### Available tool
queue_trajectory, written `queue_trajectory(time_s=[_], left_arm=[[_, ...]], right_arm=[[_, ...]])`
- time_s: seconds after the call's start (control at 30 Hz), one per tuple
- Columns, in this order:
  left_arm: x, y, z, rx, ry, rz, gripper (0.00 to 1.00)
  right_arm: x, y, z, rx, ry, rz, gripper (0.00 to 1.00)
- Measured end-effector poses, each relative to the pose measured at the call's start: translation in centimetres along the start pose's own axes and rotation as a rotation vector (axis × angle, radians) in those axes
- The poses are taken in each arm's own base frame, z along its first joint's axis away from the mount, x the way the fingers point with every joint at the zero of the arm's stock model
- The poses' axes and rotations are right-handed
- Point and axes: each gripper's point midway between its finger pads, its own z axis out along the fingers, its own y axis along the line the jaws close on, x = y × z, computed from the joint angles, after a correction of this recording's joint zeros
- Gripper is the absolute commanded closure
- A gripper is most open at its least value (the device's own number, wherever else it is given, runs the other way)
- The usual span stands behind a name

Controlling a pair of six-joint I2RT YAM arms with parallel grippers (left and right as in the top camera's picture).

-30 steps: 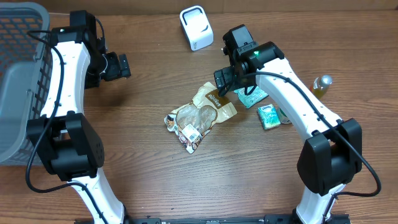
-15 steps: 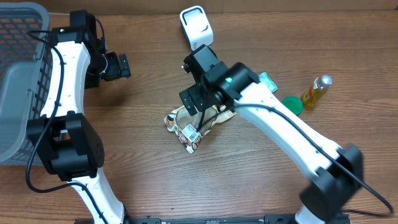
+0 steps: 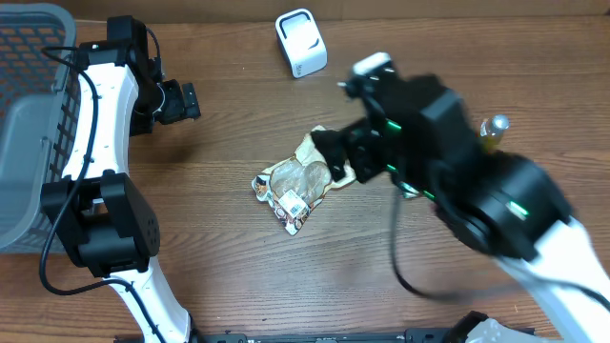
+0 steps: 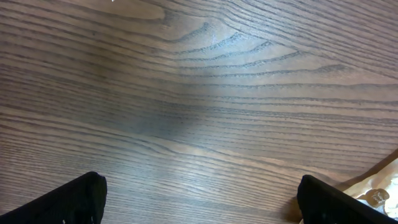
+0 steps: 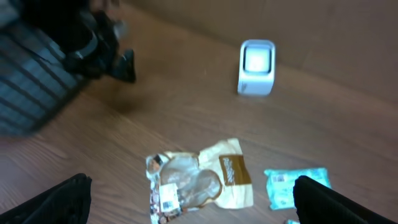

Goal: Scan the item barcode

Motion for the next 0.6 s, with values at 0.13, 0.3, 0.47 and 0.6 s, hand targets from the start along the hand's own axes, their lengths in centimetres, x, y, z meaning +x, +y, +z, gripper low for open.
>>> queue_trajectory(time_s=[0.13,0.3,0.47,0.6], left_arm=[[0.0,0.0,0.0,0.0,0.0,0.0,0.01],[0.0,0.0,0.0,0.0,0.0,0.0,0.0],[0.0,0.0,0.0,0.0,0.0,0.0,0.0],[0.0,0.0,0.0,0.0,0.0,0.0,0.0]], right_arm=[[-0.1,-0.8,-5.5,-0.005,-0.084,0.011,0.0],[1.5,-4.1,-12.1,0.077,-0.162,0.069,0.0],[4.2,-6.7,-18.1,0.18,-0.285,0.136,0.0],[7.3,-7.2,-20.9,0.224,-0.365,0.164,0.0]])
